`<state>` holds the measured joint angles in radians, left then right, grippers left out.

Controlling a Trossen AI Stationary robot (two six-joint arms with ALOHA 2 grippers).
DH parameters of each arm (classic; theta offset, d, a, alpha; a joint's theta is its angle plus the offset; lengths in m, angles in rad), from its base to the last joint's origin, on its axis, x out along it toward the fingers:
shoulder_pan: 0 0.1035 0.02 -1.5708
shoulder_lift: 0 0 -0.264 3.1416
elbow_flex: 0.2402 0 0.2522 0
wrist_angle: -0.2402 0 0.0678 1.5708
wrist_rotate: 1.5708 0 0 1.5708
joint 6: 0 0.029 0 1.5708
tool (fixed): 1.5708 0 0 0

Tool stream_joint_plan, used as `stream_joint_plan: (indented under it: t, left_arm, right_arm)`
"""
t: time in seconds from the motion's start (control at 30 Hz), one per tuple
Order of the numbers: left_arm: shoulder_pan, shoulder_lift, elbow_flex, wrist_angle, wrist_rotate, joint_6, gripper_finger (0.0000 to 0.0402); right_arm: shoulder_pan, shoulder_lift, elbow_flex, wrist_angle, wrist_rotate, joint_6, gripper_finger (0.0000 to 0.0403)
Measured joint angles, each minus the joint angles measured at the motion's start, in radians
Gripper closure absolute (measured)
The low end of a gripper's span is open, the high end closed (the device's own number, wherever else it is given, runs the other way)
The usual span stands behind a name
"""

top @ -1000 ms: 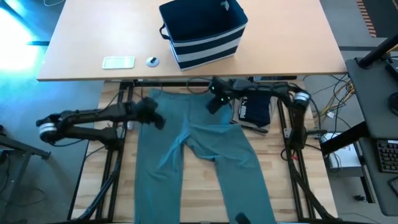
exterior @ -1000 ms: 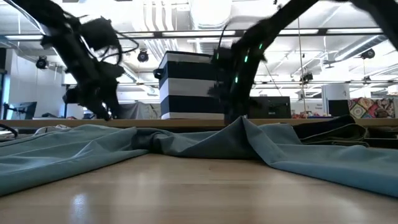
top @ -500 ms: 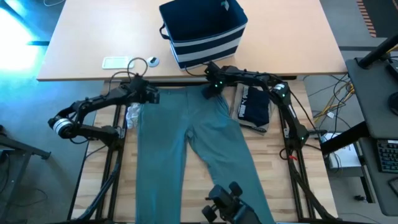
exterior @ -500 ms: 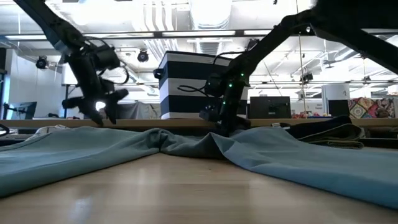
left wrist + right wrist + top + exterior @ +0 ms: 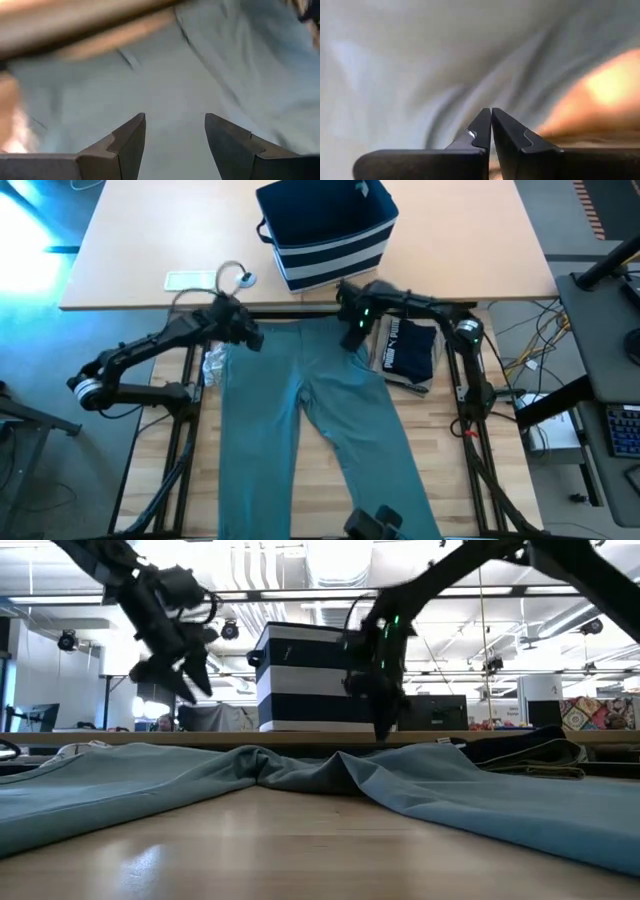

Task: Fold Laundry from Bin
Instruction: Fold the blue pants

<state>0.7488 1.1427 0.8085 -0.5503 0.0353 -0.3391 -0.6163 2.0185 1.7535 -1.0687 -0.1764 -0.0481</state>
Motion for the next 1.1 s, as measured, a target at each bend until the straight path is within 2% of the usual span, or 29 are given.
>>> stream_joint_plan:
  t: [0.17, 0.23, 0.3, 0.37, 0.47, 0.6, 0.7, 0.87, 0.93, 1.0, 1.1]
  left_arm:
    - [-0.151, 0.008, -0.198, 0.149, 0.001, -0.153, 0.0212]
    - [-0.197, 0.013, -0.269, 0.199, -0.018, -0.213, 0.0212]
    - [-0.217, 0.014, -0.32, 0.187, -0.062, -0.253, 0.0212]
    - [-0.217, 0.01, -0.352, 0.183, -0.092, -0.266, 0.0212]
    - [-0.2, 0.0, -0.355, 0.106, -0.154, -0.264, 0.0212]
    - [-0.191, -0.024, -0.29, -0.011, -0.216, -0.229, 0.0212]
    - [-0.191, -0.046, -0.205, -0.061, -0.253, -0.186, 0.0212]
    - [-0.192, -0.067, -0.069, -0.071, -0.263, -0.134, 0.0212]
    - [-0.199, -0.066, -0.041, -0.042, -0.243, -0.104, 0.0212]
    - [-0.216, -0.056, -0.034, 0.023, -0.189, -0.062, 0.0212]
    - [-0.268, -0.035, -0.064, 0.18, -0.073, 0.006, 0.0212]
  right_arm:
    - [0.043, -0.019, -0.107, 0.069, -0.008, 0.027, 0.039]
    - [0.047, 0.0, -0.147, 0.071, 0.009, -0.023, 0.039]
    - [0.047, 0.034, -0.168, 0.095, 0.122, -0.088, 0.039]
    - [0.051, 0.038, -0.158, 0.176, 0.297, -0.166, 0.039]
    - [0.044, 0.056, -0.133, 0.295, 0.461, -0.296, 0.039]
    - [0.046, 0.033, -0.035, 0.3, 0.484, -0.373, 0.039]
    - [0.048, -0.002, 0.033, 0.181, 0.409, -0.368, 0.039]
    - [0.056, -0.053, 0.064, -0.085, 0.059, -0.233, 0.039]
    - [0.072, -0.085, 0.041, -0.143, -0.039, -0.17, 0.039]
    - [0.103, -0.113, -0.007, -0.165, -0.086, -0.13, 0.039]
    - [0.191, -0.154, -0.091, -0.126, -0.079, -0.076, 0.039]
